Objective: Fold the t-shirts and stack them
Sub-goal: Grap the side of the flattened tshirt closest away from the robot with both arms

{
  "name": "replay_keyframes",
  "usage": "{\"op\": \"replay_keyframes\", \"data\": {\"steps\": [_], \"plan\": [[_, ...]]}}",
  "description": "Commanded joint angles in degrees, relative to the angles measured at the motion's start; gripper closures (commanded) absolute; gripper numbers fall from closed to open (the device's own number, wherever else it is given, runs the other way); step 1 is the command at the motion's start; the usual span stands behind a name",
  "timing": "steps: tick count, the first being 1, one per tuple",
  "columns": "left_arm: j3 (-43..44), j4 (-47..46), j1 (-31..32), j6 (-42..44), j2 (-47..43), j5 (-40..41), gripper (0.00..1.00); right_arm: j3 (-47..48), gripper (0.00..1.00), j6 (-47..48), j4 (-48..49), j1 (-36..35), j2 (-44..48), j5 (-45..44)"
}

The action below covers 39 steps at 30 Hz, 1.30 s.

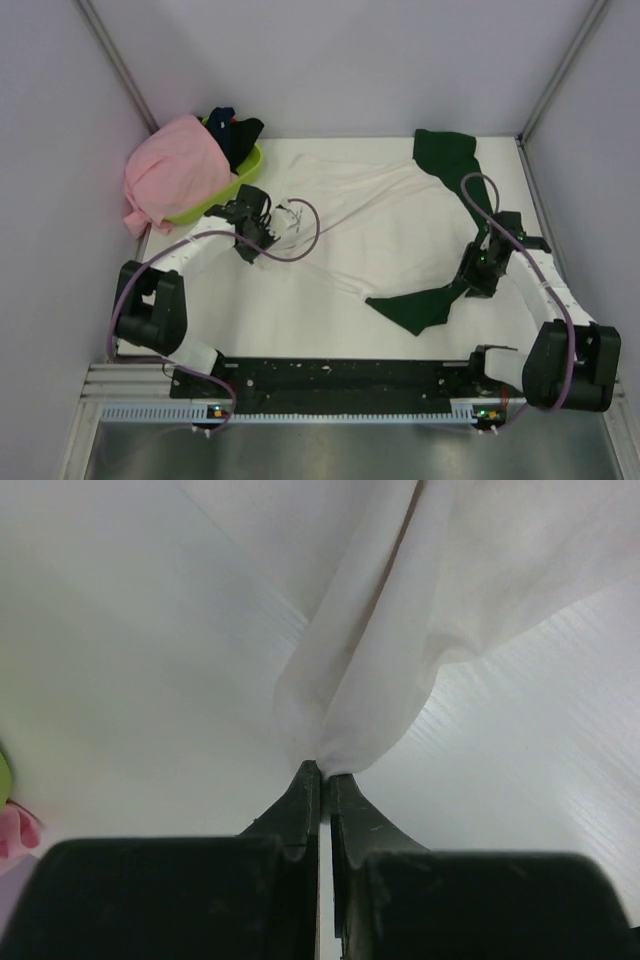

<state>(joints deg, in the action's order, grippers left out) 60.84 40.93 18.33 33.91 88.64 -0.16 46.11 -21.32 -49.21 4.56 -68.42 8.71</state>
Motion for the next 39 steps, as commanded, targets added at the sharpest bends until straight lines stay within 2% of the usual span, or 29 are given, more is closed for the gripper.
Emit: {"op": "replay_keyframes", "data": {"steps": [1, 6, 12, 15, 17, 21, 22, 24, 28, 33, 36, 39], "plan": [[-1.6, -2.3, 0.0, -0.5, -3.7, -2.0, 1.00, -4.4, 0.56, -4.1, 3.3, -0.7, 1.4, 2.4], [-2.7, -2.8, 0.1, -0.3, -3.7, -1.4, 1.00, -4.4, 0.57, -5.5, 7.5, -0.7, -2.4, -0.4], [-2.8, -2.6, 0.1, -0.4, -4.5, -1.4, 1.00, -4.7, 0.64, -5.2, 11.1, -0.7, -5.2, -4.3], [-2.7, -2.5, 0.1, -0.2, -4.3, -1.3, 1.00, -4.8, 0.64, -4.9, 12.4, -0.7, -7.2, -4.8], [-2.8, -2.3, 0.1, -0.1, -4.3, -1.1, 1.00, -4.8, 0.69, -4.7, 12.9, -0.7, -7.7, -5.0], [-2.8, -2.2, 0.1, 0.1, -4.2, -1.0, 1.00, -4.2, 0.92, -4.5, 13.1, -0.7, -7.3, -5.4], [-2.8, -2.2, 0.1, 0.1, -4.0, -0.9, 1.00, -4.0, 1.00, -4.4, 12.7, -0.7, -6.9, -5.4], [-2.7, -2.2, 0.1, 0.3, -3.8, -0.6, 1.00, -3.0, 1.00, -4.2, 11.1, -0.7, -5.6, -5.3], [-1.6, -0.9, 0.1, 1.1, -3.2, -0.4, 1.00, 3.3, 1.00, -2.5, -0.2, -0.7, -0.8, -5.4], [-0.9, 3.8, 0.1, 3.9, -4.5, -0.4, 1.00, 17.5, 1.00, 0.1, -22.6, -0.9, 5.6, -3.0], [-1.9, 7.2, 0.1, 5.5, -5.9, -0.4, 1.00, 19.5, 1.00, -1.3, -30.7, -1.2, 11.6, 0.9], [-3.3, 11.1, 0.2, 6.6, -8.6, 1.3, 1.00, 22.3, 1.00, -2.3, -36.8, -1.2, 17.6, -0.3]]}}
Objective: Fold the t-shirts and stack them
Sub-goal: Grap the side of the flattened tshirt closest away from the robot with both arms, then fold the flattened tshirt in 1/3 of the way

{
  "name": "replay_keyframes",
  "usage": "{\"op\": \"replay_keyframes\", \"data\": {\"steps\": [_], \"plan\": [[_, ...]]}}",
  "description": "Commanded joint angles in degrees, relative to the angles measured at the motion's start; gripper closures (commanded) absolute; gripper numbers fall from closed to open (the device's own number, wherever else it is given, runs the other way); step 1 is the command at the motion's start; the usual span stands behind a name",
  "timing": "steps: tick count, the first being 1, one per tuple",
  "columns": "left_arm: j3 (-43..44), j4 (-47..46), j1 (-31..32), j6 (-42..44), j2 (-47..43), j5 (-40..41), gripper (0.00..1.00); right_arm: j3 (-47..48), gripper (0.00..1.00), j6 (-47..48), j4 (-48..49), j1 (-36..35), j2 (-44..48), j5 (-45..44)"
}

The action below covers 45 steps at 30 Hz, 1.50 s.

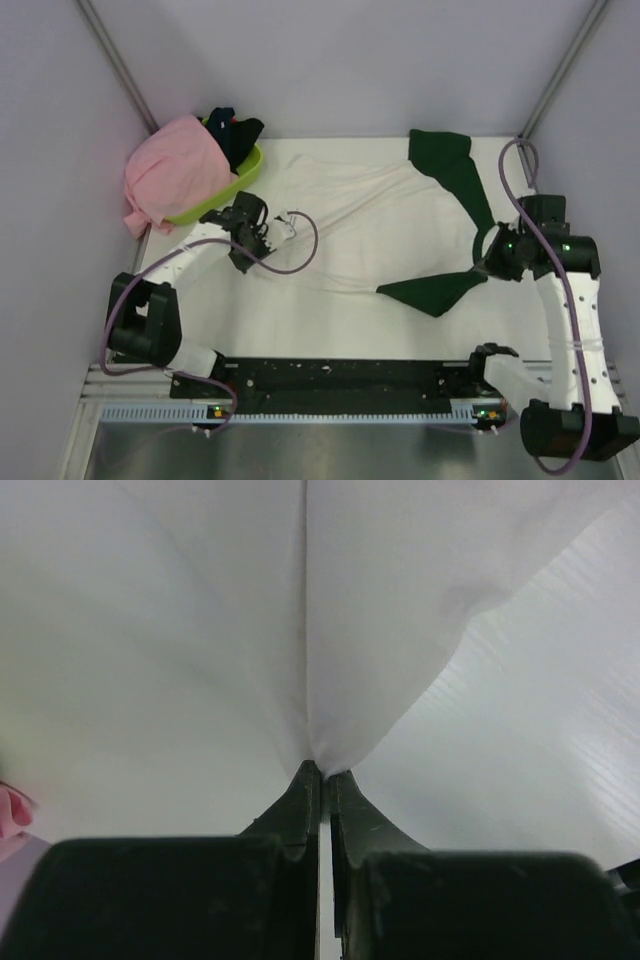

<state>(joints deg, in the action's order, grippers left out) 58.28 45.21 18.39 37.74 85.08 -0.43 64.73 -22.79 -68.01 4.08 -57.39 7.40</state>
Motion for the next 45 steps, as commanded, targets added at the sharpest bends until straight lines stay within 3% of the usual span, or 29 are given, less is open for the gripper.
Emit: {"op": "replay_keyframes", "data": {"steps": [1, 7, 14, 18, 25, 33, 45], "plan": [[-1.1, 8.0, 0.5, 3.0, -6.0, 1.3, 1.00, 4.4, 1.00, -1.0, -20.0, -0.7, 8.0, 0.6], [-3.2, 15.2, 1.6, 3.6, -12.7, -2.5, 1.00, 6.7, 1.00, -0.9, -24.8, -0.7, 15.4, 6.5], [-3.8, 18.9, 1.6, 2.7, -18.5, -4.2, 1.00, 21.5, 1.00, -1.0, -24.9, -0.7, 15.6, 12.3], [-3.4, 17.7, 1.6, 2.5, -19.4, -4.2, 1.00, 24.0, 1.00, 1.9, -24.6, -0.7, 12.2, 6.3], [2.1, 10.8, 1.6, -1.7, -11.2, 3.1, 1.00, 20.4, 1.00, 8.1, -13.7, -0.7, 4.2, -1.1], [8.1, 8.2, 1.6, -3.3, -0.6, 3.2, 1.00, 18.4, 1.00, 15.1, -1.9, -0.7, -6.6, -1.9], [19.1, 6.2, 1.5, -3.8, 13.8, 7.1, 1.00, 31.9, 1.00, 20.9, 10.0, -0.7, -27.0, -3.6]]}}
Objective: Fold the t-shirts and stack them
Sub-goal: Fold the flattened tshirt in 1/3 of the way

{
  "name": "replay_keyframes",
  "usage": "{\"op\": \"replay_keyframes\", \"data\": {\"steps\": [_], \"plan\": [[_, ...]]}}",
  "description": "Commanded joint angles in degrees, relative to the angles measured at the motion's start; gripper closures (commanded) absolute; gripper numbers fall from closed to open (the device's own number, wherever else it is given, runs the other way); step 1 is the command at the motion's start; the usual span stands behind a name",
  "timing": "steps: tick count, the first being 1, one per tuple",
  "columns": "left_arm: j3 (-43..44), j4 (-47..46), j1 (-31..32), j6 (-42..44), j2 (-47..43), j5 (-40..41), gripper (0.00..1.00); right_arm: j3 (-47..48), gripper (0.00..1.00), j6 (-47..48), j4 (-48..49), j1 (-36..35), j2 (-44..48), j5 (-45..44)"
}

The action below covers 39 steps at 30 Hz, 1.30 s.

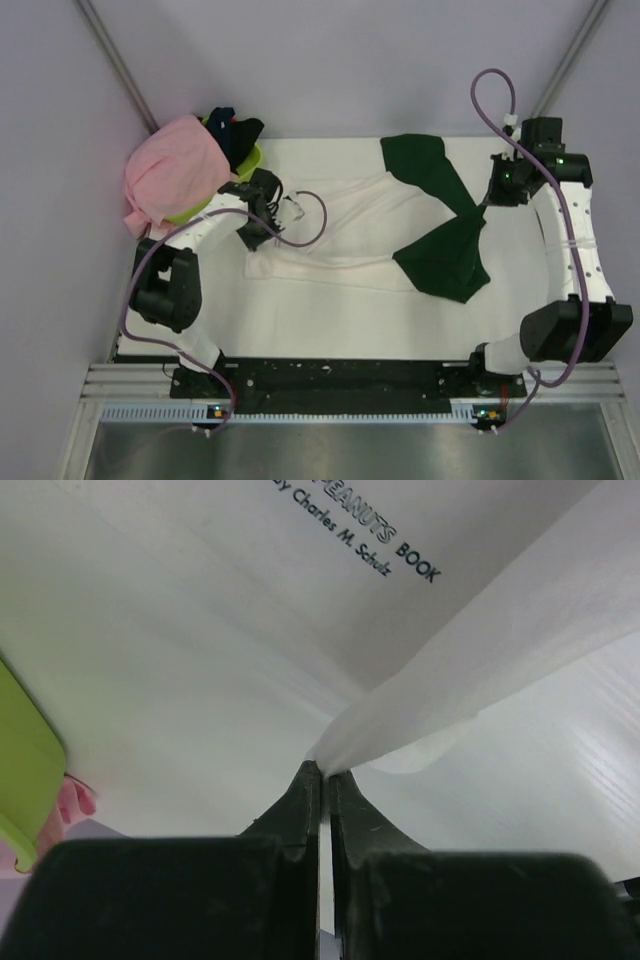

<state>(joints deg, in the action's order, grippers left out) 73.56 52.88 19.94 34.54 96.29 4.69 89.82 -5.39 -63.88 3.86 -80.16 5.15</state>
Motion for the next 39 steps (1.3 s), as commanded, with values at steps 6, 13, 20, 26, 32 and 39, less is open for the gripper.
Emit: {"op": "replay_keyframes", "data": {"steps": [6, 13, 20, 26, 32, 39], "plan": [[9.0, -0.7, -0.3, -1.4, 7.5, 3.4, 1.00, 15.8, 1.00, 7.0, 6.5, -0.5, -12.9, -0.8], [14.9, -1.2, -2.8, -4.4, 11.2, 4.4, 1.00, 22.3, 1.00, 8.6, 6.5, -0.4, -19.5, -1.2], [17.6, -1.2, -3.0, -4.3, 15.0, 4.8, 1.00, 24.9, 1.00, 9.5, 6.4, -0.4, -23.3, -0.6], [19.7, -4.0, -2.9, -3.3, 16.6, 4.5, 0.97, 26.5, 1.00, 10.1, 6.5, -0.4, -24.9, -1.7], [20.2, -8.7, -3.2, -2.8, 18.2, 9.7, 0.60, 27.3, 1.00, 8.9, 6.7, -0.6, -26.6, 2.5], [29.6, -10.7, -7.5, -3.6, 11.3, 3.9, 0.34, 28.2, 1.00, 8.2, 7.2, -1.5, -27.8, 3.6]]}}
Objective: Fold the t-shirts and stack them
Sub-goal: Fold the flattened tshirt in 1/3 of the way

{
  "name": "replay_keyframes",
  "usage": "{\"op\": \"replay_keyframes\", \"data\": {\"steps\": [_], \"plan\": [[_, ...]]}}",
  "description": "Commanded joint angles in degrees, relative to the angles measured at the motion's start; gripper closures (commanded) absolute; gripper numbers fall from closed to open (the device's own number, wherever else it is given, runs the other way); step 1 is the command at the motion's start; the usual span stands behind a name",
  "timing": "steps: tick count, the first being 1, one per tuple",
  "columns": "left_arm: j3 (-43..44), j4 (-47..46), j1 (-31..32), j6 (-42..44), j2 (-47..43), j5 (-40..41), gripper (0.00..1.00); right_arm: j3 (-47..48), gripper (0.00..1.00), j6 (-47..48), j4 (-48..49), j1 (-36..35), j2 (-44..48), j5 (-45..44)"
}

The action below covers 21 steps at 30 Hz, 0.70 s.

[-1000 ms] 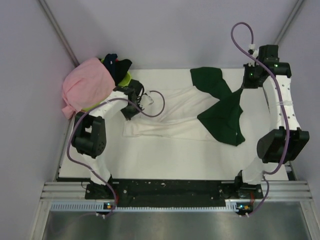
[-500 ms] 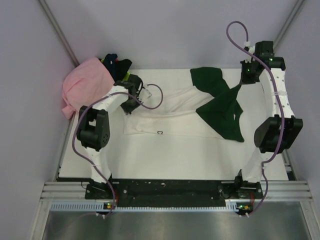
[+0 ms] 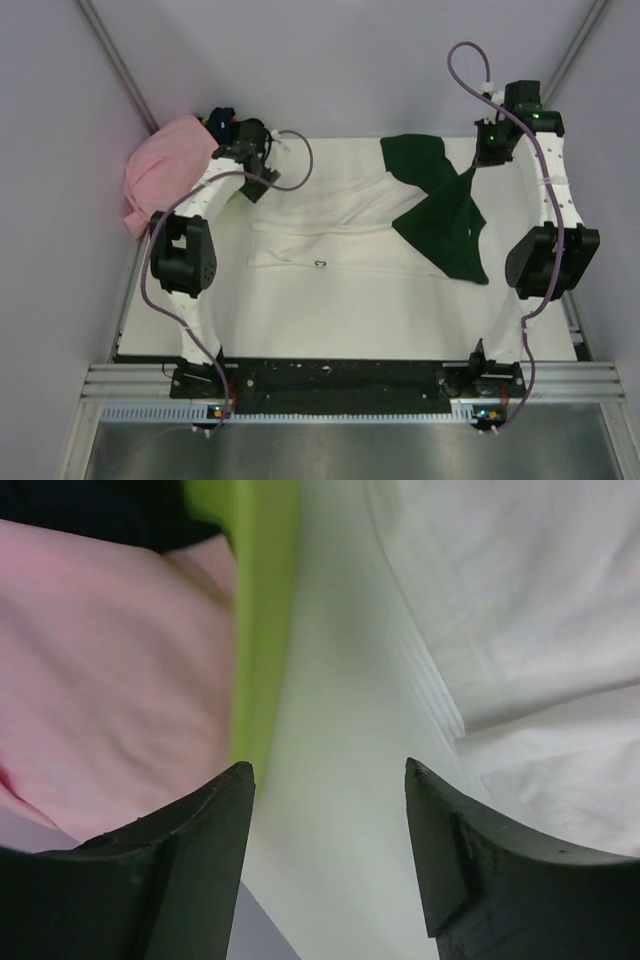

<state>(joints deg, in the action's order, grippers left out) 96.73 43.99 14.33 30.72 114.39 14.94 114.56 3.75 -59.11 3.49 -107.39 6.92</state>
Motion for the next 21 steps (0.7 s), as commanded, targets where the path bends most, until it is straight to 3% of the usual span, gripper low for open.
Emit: {"op": "replay_keyframes", "data": {"steps": [1, 3, 4, 6, 12, 17, 19, 21], "plan": [[3.6, -0.1, -0.9, 3.6, -9.4, -10.7, 0.37, 3.4, 1.00, -1.0, 2.5, -1.3, -0.5, 1.9], [-7.9, 0.2, 3.5, 13.4, -16.0, -17.8, 0.46, 3.3, 1.00, -1.1, 2.7, -1.6, -0.6, 2.0], [-16.9, -0.5, 5.5, 17.9, -19.3, -18.4, 0.47, 3.2, 1.00, -1.2, 2.7, -1.6, -0.7, 2.0], [-25.8, -2.7, 7.6, 24.3, -22.9, -17.0, 0.47, 3.1, 1.00, -1.3, 2.8, -1.7, -0.9, 1.9], [-32.6, -4.9, 7.4, 27.5, -20.9, -13.5, 0.39, 2.2, 1.00, -1.3, 2.8, -1.7, -0.5, 2.5], [-33.2, -8.0, 7.4, 25.3, -16.6, -12.6, 0.41, 1.3, 1.00, -1.3, 2.9, -1.7, 0.3, 2.5], [-33.8, -7.8, 7.3, 24.5, -15.3, -13.3, 0.48, 0.8, 1.00, -1.1, 2.9, -1.7, 0.8, 2.2], [-35.1, -7.9, 7.2, 24.0, -14.8, -12.2, 0.78, 0.6, 1.00, -0.9, 2.9, -1.8, 1.4, 1.0]]}}
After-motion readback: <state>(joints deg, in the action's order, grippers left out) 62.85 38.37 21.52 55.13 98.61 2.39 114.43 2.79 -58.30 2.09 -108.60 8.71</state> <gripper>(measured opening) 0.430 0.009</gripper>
